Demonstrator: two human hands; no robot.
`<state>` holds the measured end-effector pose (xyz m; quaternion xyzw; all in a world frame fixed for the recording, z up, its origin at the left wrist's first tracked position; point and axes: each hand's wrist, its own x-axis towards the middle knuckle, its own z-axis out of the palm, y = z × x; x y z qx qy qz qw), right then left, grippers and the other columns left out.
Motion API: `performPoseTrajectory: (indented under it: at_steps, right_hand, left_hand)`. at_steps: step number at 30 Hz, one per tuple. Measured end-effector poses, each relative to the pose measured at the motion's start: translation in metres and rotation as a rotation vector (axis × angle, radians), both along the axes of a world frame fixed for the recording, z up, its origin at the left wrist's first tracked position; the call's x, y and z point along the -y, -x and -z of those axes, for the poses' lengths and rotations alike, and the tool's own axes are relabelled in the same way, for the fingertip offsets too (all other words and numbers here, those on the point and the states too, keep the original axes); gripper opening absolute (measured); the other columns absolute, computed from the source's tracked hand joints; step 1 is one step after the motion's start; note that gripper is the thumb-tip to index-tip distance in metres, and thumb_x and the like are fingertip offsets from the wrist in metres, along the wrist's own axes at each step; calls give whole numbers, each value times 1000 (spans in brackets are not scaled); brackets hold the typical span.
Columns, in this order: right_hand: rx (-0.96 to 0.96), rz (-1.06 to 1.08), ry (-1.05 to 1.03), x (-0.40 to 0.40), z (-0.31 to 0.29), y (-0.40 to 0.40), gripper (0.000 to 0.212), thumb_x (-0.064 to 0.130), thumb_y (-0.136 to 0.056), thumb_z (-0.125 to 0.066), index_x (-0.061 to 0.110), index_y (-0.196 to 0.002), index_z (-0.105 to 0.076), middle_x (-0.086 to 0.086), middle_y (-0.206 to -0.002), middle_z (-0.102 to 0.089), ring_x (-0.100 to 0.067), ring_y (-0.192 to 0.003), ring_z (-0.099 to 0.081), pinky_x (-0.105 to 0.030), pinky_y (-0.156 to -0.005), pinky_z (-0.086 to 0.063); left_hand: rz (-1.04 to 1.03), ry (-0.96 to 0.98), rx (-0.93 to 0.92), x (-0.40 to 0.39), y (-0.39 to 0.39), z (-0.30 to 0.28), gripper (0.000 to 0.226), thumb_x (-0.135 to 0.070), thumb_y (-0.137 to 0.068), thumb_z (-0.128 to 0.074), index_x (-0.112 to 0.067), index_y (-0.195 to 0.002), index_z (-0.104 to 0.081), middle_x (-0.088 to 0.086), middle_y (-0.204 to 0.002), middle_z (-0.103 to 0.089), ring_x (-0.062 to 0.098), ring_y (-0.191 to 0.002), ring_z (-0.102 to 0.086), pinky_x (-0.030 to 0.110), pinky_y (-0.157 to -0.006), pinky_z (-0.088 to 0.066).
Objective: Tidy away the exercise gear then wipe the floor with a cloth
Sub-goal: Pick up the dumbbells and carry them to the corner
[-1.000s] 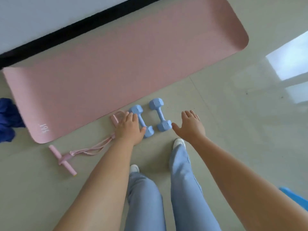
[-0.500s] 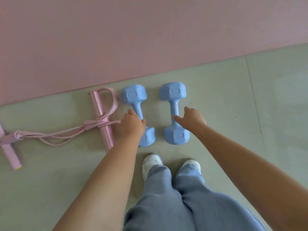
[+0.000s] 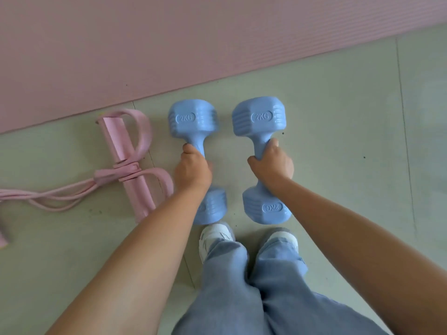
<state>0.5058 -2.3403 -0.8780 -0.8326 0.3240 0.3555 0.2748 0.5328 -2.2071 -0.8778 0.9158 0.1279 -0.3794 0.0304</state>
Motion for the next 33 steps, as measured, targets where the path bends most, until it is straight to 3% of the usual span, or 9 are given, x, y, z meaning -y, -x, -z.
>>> performPoseTrajectory:
  at_steps: [6, 8, 10, 12, 15, 19, 22, 26, 33]
  right_hand:
    - [-21, 17, 37, 47, -119, 19, 26, 17, -86, -52, 9, -90, -28, -7, -80, -47, -36, -86, -58, -31, -65, -33]
    - [-22, 43, 55, 72, -175, 27, 25, 17, -86, -51, 9, -90, -28, -7, -80, -47, -36, -90, -61, -31, -65, -32]
    - [-22, 73, 81, 101, -237, 35, 24, 16, -86, -51, 9, -90, -28, -7, -80, -47, -36, -90, -61, -31, -64, -32]
    - [-13, 113, 101, 135, -298, 42, 25, 17, -86, -51, 9, -90, -28, -7, -80, -47, -36, -88, -61, -30, -64, -31]
    - [-10, 207, 131, 195, -380, 57, 25, 19, -86, -51, 9, -89, -29, -5, -76, -46, -31, -76, -51, -30, -63, -31]
    - [-3, 393, 147, 297, -452, 75, 23, 20, -85, -52, 10, -89, -31, 2, -59, -34, -29, -71, -45, -30, -62, -32]
    - [26, 510, 164, 394, -486, 85, 21, 21, -84, -53, 9, -94, -39, 1, -61, -37, -30, -75, -49, -30, -65, -33]
    - [79, 648, 191, 532, -526, 95, 34, 21, -84, -54, 2, -110, -47, -7, -84, -48, -34, -95, -60, -30, -67, -34]
    - [82, 772, 291, 755, -580, 104, 31, 20, -83, -53, 5, -109, -49, -6, -81, -49, -28, -76, -46, -28, -65, -34]
  left_hand:
    - [208, 35, -30, 48, 1, -130, 42, -13, -92, -51, 7, -125, -36, 21, -121, -56, 36, -107, -61, 40, -83, -48]
    - [336, 9, 12, 70, -5, -187, 51, -17, -70, -78, 10, -105, -54, 21, -91, -68, 30, -76, -71, 29, -60, -53]
    - [477, -37, 53, 95, -13, -252, 58, -21, -34, -92, 6, -77, -64, 12, -57, -65, 22, -41, -65, 19, -33, -43]
    - [511, -26, -69, 137, -16, -312, 50, -12, -58, -83, 12, -95, -59, 21, -78, -68, 30, -62, -71, 26, -48, -52]
    - [622, 149, 46, 203, -15, -400, 37, 4, -71, -71, 18, -100, -54, 31, -85, -65, 43, -71, -70, 38, -55, -54]
    - [803, 101, 11, 319, -16, -467, 34, -6, -92, -48, 6, -122, -38, 21, -117, -57, 37, -105, -61, 40, -80, -48]
    - [905, 118, 61, 428, -18, -506, 34, -7, -93, -45, 3, -123, -36, 19, -120, -55, 37, -109, -59, 41, -83, -47]
    - [993, 135, 100, 577, -17, -549, 36, -7, -93, -42, 3, -127, -33, 19, -123, -54, 38, -112, -56, 42, -87, -45]
    - [1118, 237, 124, 813, -26, -604, 35, -15, -97, -42, 0, -127, -34, 18, -124, -56, 36, -114, -56, 39, -88, -45]
